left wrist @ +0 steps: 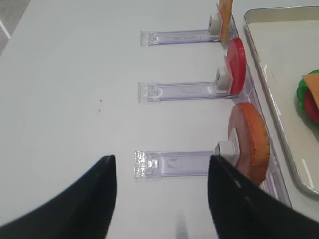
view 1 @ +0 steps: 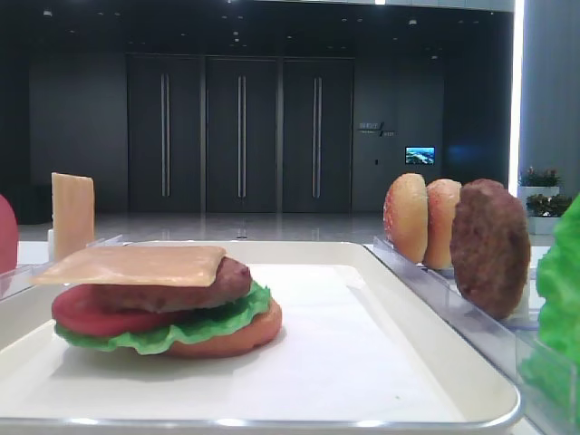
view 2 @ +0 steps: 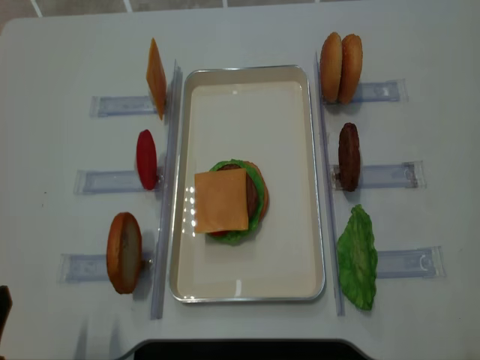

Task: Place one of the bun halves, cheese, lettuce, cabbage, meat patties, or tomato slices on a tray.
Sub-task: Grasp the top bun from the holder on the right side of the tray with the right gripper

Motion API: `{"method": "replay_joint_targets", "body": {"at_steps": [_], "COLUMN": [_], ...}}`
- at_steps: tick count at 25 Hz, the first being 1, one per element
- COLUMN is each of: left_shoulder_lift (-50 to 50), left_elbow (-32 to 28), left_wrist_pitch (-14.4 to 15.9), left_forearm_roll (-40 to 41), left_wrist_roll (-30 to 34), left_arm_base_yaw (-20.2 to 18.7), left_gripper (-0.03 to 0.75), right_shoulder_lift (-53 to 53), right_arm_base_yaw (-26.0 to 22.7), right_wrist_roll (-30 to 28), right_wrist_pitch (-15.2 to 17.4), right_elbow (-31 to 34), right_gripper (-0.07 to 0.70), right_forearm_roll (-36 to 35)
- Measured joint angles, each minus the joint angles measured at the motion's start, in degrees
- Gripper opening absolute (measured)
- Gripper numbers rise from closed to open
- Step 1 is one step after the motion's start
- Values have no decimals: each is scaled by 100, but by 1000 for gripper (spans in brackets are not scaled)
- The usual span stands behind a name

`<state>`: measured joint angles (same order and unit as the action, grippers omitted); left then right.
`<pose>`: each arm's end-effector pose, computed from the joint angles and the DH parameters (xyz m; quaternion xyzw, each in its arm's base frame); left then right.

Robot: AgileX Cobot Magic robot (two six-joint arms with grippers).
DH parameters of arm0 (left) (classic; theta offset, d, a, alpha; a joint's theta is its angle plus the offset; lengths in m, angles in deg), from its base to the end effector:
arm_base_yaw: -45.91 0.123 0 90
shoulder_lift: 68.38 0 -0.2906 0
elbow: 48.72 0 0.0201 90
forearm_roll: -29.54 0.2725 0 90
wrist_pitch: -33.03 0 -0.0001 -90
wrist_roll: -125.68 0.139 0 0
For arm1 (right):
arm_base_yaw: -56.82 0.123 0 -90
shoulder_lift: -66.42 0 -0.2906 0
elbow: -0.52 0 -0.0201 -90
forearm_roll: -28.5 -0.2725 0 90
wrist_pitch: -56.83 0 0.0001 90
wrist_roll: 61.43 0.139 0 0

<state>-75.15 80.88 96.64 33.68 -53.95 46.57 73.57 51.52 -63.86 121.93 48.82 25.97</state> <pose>0.0486 0.0096 0.2509 -0.0042 0.8688 0.0405 0.4934 0.0446 0.0015 0.2596 0.0199 0.8680 -0.0115 0.4961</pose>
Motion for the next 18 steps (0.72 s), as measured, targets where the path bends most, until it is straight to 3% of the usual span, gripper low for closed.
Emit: {"method": "replay_joint_targets", "body": {"at_steps": [18], "left_shoulder_lift": [0], "left_elbow": [0], "left_wrist_pitch": [0], "left_forearm_roll": [0], "left_wrist_roll": [0], "left_arm_base_yaw": [0], "left_gripper": [444], "right_shoulder_lift": [0], "right_arm_base_yaw": [0], "right_wrist_roll": [0], "right_wrist_pitch": [0], "right_elbow": [0], "right_gripper": [348], "right_forearm_roll": [0]}}
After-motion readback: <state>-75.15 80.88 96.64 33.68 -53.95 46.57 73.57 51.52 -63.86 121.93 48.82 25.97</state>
